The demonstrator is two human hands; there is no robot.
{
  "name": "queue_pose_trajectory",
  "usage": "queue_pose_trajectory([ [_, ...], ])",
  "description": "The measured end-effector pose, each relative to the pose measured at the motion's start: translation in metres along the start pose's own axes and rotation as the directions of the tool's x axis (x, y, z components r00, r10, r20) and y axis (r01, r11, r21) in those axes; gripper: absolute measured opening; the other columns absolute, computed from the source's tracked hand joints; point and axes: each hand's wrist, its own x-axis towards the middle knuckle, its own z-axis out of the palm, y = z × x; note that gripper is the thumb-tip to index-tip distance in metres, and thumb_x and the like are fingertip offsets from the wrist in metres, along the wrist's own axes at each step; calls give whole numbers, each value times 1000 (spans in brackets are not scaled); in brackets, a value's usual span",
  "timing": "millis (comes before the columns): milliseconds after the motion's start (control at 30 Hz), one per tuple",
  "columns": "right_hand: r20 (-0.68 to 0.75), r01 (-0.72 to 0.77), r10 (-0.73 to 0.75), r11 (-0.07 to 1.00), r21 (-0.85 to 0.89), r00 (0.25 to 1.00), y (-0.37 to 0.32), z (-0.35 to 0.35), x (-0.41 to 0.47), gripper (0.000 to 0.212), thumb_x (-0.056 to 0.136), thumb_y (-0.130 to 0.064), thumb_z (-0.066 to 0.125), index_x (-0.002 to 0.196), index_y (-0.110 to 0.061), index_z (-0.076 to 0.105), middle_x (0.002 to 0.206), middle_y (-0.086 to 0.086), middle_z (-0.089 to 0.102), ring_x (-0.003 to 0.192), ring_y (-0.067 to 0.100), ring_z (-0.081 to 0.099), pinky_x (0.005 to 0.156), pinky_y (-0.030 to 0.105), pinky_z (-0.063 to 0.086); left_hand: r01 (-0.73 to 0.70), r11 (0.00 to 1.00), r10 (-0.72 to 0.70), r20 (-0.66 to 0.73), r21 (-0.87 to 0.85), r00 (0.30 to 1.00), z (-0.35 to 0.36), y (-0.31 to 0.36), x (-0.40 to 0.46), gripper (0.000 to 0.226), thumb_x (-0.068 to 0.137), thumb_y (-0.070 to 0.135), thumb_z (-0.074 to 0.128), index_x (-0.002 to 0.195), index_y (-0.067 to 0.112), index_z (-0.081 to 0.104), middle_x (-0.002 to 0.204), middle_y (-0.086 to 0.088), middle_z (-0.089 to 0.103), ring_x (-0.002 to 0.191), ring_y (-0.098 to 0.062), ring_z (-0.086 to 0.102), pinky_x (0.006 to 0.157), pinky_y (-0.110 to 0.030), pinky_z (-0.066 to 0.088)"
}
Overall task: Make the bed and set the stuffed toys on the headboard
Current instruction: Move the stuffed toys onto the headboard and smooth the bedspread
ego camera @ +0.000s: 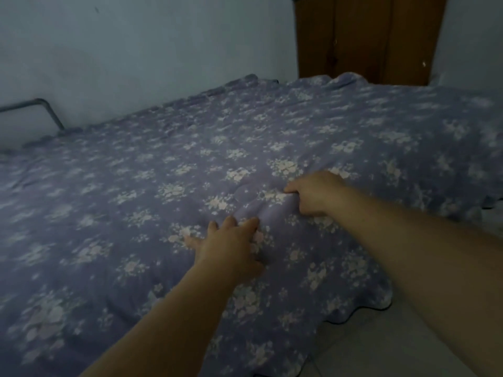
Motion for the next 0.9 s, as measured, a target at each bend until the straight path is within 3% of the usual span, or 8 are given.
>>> queue_pose_trajectory([
  [133,20,11,-10,1000,-11,1000,0,2,-3,56,92,-23,51,142,-40,35,148,6,38,127,33,43,105,41,41,-21,999,24,70,-49,997,-15,1,0,83,77,58,64,145,35,22,146,-7,32,132,-34,36,107,-54,32],
  [267,32,25,-26,1000,6,999,3,0,-9,55,92,-22,51,143,-37,36,148,6,39,127,31,45,105,40,41,-71,997,69,140,13,988,-50,12,10,52,91,47,51,134,17,47,136,-7,50,123,-25,48,100,-32,38],
  [400,41,29,-32,998,60,999,13,-9,2,46,90,-23,54,134,-37,49,132,2,54,107,26,56,88,34,49,-110,994,110,-33,11,993,-73,41,58,33,95,17,49,127,15,56,132,-9,54,120,-26,52,99,-32,42],
  [500,-12,4,-2,982,187,1000,43,-21,11,30,92,-23,52,119,-19,62,116,8,63,87,24,55,72,27,41,-265,952,246,-130,-152,960,-76,89,103,29,95,16,49,123,11,55,129,-14,55,117,-31,52,95,-36,40],
  [567,-101,-33,72,936,350,992,72,-22,12,23,90,-15,53,106,-13,69,108,11,67,90,24,58,72,25,41,-339,904,293,-199,-259,935,-75,116,128,29,95,19,48,121,10,56,126,-17,56,115,-33,53,93,-36,41],
  [667,-227,-188,316,872,451,921,135,-6,16,25,86,-11,53,101,-21,69,113,6,65,104,25,58,87,32,48,-428,861,368,-243,-274,897,-66,153,170,42,96,39,43,136,25,43,143,-8,42,131,-29,39,108,-49,30],
  [767,-173,-313,413,852,419,894,185,6,19,37,86,-9,55,122,-20,58,130,4,49,117,25,48,97,34,43,-410,900,384,-178,-145,906,-53,177,191,62,90,65,26,146,41,14,157,5,12,145,-28,8,110,-66,5],
  [900,-143,-394,480,829,397,865,236,-4,18,42,90,0,47,128,-17,55,135,7,45,122,25,45,97,28,36,-420,903,392,-230,-88,891,-37,182,199,69,86,73,13,147,43,2,160,4,0,146,-30,-3,111,-64,-3],
])
